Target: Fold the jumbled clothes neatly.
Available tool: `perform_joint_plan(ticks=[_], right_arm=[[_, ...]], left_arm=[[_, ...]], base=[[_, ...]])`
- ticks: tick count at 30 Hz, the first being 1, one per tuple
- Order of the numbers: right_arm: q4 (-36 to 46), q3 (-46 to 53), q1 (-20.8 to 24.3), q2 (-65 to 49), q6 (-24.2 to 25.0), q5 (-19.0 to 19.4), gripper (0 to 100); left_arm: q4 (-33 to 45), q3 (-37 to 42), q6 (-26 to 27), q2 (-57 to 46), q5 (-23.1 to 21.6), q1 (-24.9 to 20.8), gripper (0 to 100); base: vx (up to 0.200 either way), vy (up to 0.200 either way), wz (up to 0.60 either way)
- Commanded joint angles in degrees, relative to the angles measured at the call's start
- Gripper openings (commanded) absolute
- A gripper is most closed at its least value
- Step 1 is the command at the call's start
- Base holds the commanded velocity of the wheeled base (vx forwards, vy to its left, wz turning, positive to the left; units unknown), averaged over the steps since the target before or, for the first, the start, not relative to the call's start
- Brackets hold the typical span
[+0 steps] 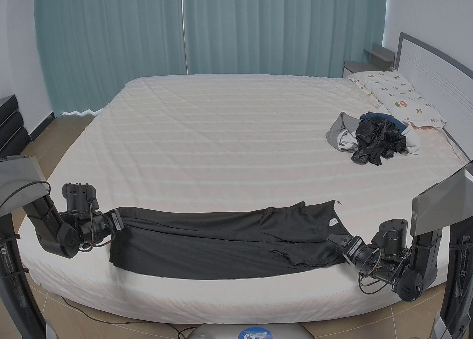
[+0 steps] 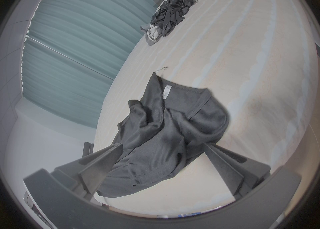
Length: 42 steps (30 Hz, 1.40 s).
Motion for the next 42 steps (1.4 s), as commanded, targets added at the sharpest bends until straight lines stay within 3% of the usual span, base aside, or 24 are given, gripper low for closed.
perform_joint_plan(ticks=[1,6,11,15,18,22,28,42], right_arm=[[-0.1,0.0,0.0,-0.1,0.0,0.0,100],[-0.1,0.0,0.0,-0.4,0.0,0.0,100],[-0.1,0.0,0.0,-0.4,0.0,0.1,100],[-0.1,-0.1,0.0,-0.7,0.0,0.1,100],[-0.1,-0.1,0.0,-0.6,0.0,0.1,100],[-0.1,-0.1,-0.1,-0.7,0.0,0.1,100],[-0.1,0.0,0.1,-0.7,0.0,0.1,100],[-0.1,0.0,0.2,-0.7,0.0,0.1,100]], left_arm=[[0.0,0.0,-0.1,-1.3,-0.1,2.1,0],[1.7,-0.4,-0.1,-3.6,-0.9,4.6,0],[10.7,-4.1,-0.7,-8.0,-5.0,9.3,0],[16.0,-5.4,-0.9,-10.2,-6.2,9.8,0],[17.5,-5.9,-1.2,-10.9,-6.2,8.9,0],[17.5,-6.1,-6.4,-11.5,-5.3,3.1,0],[17.7,-5.4,-7.5,-12.1,-3.6,-3.0,0],[17.7,-5.0,-7.5,-11.7,-1.6,-4.7,0]], base=[[0.000,0.000,0.00],[0.000,0.000,0.00],[0.000,0.000,0.00],[0.000,0.000,0.00],[0.000,0.000,0.00],[0.000,0.000,0.00],[0.000,0.000,0.00],[-0.029,0.000,0.00]])
